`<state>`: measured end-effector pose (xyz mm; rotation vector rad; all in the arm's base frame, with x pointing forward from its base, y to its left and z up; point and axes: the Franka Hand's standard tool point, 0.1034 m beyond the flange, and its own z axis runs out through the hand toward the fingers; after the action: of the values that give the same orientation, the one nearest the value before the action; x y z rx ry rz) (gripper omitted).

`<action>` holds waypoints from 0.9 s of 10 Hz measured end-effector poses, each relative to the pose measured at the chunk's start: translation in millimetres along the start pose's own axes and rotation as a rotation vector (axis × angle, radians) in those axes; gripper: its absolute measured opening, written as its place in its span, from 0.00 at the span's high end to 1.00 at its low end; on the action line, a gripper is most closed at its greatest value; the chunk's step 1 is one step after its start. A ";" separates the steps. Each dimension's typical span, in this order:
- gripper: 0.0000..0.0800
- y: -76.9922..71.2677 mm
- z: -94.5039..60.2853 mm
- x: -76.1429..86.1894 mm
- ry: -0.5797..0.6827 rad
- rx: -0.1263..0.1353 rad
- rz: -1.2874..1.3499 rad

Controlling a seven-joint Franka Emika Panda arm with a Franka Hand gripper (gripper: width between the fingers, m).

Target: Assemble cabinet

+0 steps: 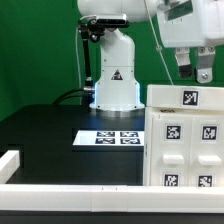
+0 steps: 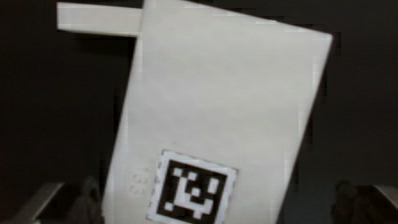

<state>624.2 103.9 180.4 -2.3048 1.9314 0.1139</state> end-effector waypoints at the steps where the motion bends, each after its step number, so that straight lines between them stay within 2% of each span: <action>1: 0.19 0.3 0.4 0.1 0.001 -0.002 -0.126; 2: 0.19 4.8 2.0 -1.4 0.004 -0.038 -0.257; 5: 0.19 2.0 -3.6 -8.2 -0.001 -0.051 -0.787; 6: 0.19 3.2 -3.0 -13.7 -0.011 -0.062 -0.899; 9: 0.19 3.3 -2.4 -10.5 -0.014 -0.063 -1.073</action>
Offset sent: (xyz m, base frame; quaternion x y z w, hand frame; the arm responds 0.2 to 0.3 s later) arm 0.0000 0.0050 0.0129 -0.0194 0.0130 -0.3774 0.9257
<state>619.1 113.2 184.1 -2.9874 0.4784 0.0700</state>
